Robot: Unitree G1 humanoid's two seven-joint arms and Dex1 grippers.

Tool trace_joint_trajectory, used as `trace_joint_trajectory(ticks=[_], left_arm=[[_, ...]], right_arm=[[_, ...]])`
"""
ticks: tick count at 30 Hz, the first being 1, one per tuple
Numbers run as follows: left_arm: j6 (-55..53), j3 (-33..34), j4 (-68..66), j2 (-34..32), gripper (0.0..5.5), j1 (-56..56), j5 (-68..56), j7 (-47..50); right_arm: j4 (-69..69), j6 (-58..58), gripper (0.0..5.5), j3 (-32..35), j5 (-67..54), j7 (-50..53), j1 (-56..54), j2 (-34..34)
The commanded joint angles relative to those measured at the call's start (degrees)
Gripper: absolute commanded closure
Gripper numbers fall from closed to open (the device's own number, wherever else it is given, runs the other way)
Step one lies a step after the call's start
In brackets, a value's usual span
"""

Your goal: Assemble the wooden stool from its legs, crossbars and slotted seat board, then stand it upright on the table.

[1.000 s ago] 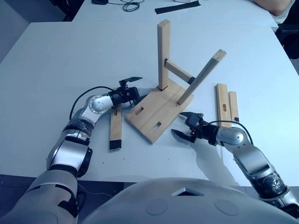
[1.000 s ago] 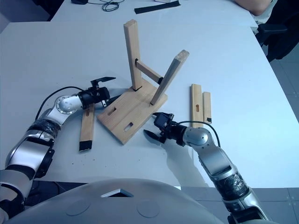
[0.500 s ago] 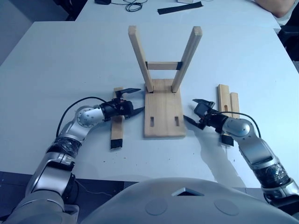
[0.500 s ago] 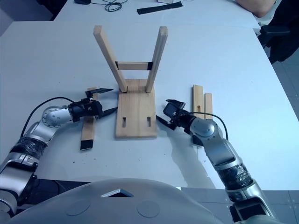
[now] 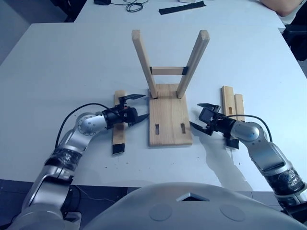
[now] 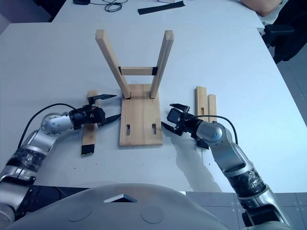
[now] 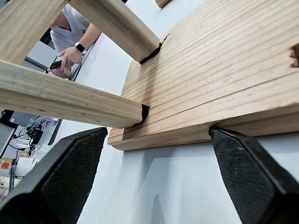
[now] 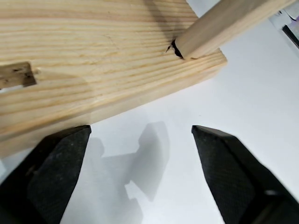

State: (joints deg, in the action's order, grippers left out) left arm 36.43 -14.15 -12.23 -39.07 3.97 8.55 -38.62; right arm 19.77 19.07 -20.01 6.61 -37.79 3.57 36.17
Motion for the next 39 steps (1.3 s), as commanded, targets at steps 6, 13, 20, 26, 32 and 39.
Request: trace_joint_trajectory(ticks=[6,13,20,26,32,39], left_arm=[[-2.09,2.4,8.93,-3.67,1.44,-7.59,-4.06,-2.38],[-2.14,2.39,6.08,-1.99,1.44,-5.15,-3.14,-2.06],[-2.11,2.15,5.4,-0.74,1.44,-4.89,-2.5,-1.41],[-4.64,5.0,4.62,0.4,1.44,-3.99,-3.66,0.91],[-14.83,13.88,15.51,0.92,1.44,-8.72,-11.51,4.47],[-38.61,24.97,36.62,6.48,1.44,-19.17,-23.92,15.21]], right_arm=[[5.38,2.92,1.5,-0.31,-1.98,-4.01,4.63,2.3],[8.03,4.9,1.5,0.91,-2.88,-4.82,4.7,2.91],[6.13,4.81,1.5,1.65,-2.62,-3.35,3.81,1.28],[9.04,7.79,1.5,6.05,-6.09,-3.62,4.39,1.0],[14.36,18.39,1.5,21.83,-17.85,-3.31,4.3,0.64],[8.85,28.07,1.5,35.4,-18.7,4.05,3.59,2.1]])
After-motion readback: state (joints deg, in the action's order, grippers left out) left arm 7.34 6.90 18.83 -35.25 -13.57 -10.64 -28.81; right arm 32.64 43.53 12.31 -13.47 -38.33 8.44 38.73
